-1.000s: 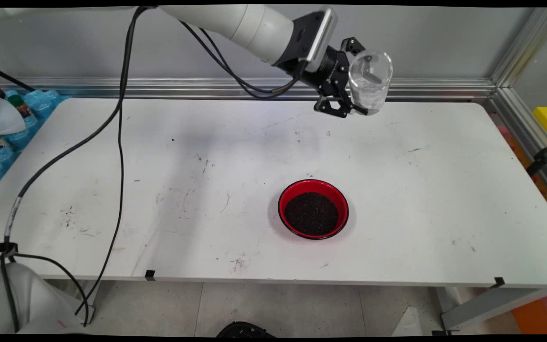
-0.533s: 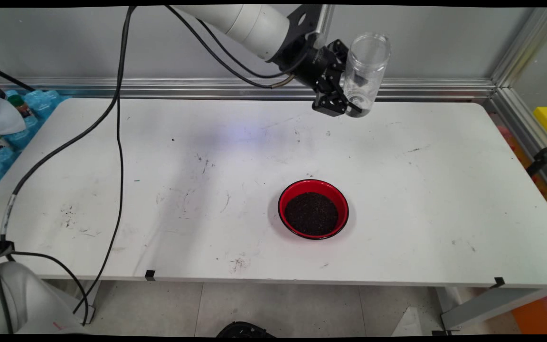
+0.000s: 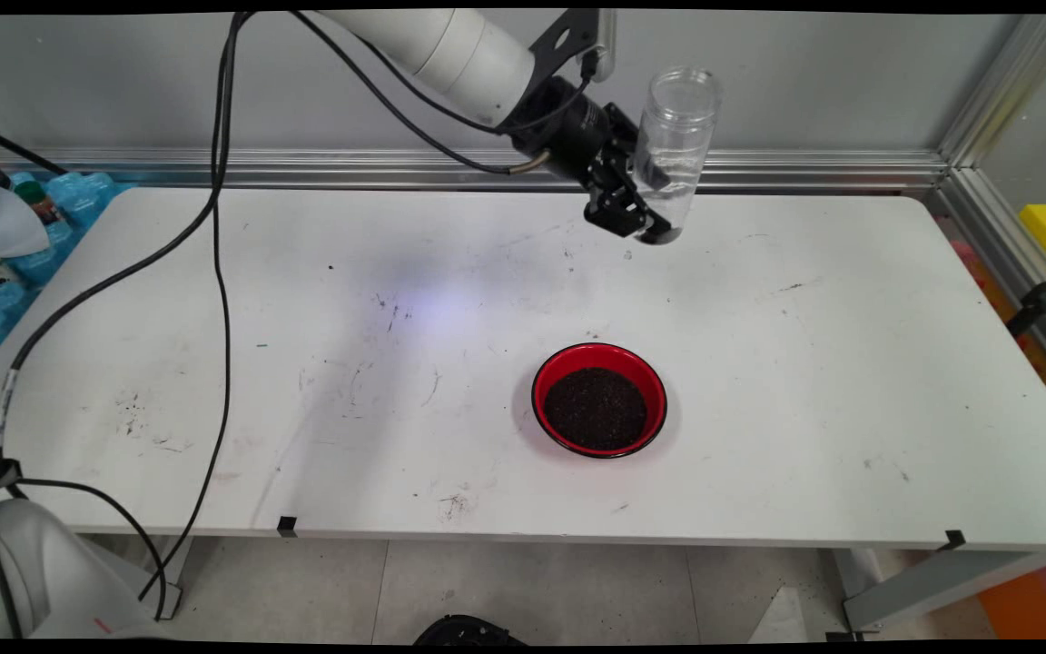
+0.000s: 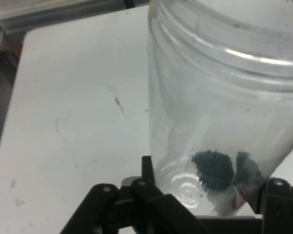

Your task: Pour the black seasoning powder in the red bowl

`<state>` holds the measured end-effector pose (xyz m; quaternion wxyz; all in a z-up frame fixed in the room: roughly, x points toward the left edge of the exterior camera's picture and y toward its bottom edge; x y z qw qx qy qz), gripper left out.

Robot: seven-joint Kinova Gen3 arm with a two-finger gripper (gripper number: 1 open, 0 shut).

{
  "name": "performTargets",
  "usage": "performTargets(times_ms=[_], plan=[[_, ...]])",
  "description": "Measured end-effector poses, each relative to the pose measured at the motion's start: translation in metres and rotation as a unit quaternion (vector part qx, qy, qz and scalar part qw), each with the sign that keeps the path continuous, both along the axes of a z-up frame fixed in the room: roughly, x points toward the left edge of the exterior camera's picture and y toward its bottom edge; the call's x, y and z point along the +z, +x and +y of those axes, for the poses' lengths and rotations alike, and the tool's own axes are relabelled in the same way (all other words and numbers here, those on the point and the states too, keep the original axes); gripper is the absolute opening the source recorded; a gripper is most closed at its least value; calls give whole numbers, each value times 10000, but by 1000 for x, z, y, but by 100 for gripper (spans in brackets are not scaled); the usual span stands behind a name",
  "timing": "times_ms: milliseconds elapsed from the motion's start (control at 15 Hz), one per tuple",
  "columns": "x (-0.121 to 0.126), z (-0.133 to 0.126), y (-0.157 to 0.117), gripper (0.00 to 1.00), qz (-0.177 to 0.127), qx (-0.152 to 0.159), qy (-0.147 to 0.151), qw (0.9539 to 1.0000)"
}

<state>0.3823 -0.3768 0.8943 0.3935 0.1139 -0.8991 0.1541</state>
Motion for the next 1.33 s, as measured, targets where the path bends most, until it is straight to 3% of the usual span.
performTargets(times_ms=[267,667,1333], plan=[[-12,5,5,0,155,200,343,9991],[-38,8,14,0,287,371,558,9973],[-92,0,29,0,333,549,548,9964]])
